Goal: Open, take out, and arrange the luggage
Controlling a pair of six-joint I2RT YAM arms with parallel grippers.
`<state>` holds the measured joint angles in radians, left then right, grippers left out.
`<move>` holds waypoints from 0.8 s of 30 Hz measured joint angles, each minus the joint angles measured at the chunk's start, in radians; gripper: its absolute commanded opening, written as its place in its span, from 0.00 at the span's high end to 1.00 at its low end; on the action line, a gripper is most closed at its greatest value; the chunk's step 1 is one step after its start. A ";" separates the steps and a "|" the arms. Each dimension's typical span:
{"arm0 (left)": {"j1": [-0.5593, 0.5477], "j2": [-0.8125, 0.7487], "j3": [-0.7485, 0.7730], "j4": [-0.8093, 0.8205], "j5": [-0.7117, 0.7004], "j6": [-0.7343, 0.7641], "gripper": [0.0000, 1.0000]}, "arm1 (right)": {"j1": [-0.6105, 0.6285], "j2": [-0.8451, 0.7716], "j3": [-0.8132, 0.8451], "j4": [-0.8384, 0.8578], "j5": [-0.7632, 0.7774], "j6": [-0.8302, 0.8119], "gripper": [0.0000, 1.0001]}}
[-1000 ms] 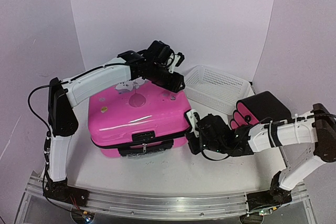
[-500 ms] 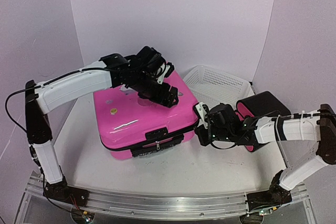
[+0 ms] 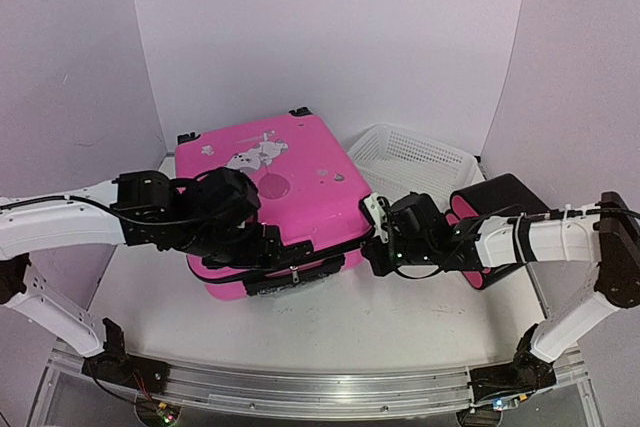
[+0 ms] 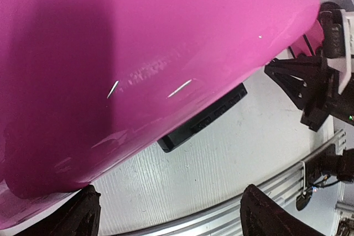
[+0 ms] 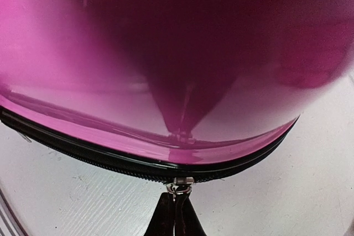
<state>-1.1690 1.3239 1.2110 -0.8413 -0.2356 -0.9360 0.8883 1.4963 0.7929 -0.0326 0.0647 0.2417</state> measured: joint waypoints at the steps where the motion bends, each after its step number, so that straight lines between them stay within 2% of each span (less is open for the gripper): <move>1: -0.013 0.016 0.000 0.003 -0.021 -0.024 0.08 | 0.000 0.002 0.001 0.001 -0.002 0.003 1.00; 5: -0.070 0.133 0.039 0.005 -0.104 -0.081 0.13 | 0.000 0.002 0.001 0.002 -0.005 0.016 1.00; 9: -0.089 0.229 0.072 0.027 -0.146 -0.106 0.13 | 0.003 0.002 0.002 0.003 -0.008 0.028 1.00; 14: -0.073 0.242 0.072 0.084 -0.161 -0.122 0.15 | 0.045 0.024 0.026 0.008 0.000 0.036 1.00; 18: -0.058 0.249 0.071 0.090 -0.146 -0.130 0.23 | 0.078 0.048 0.045 0.015 0.013 0.037 1.00; 24: -0.019 0.192 0.000 0.118 -0.127 -0.164 0.25 | 0.088 0.047 0.043 0.011 0.065 0.039 1.00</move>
<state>-1.1885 1.5162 1.2106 -0.7235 -0.3626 -1.1000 0.9764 1.5429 0.8356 -0.0219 0.1295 0.2810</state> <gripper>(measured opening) 0.756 0.005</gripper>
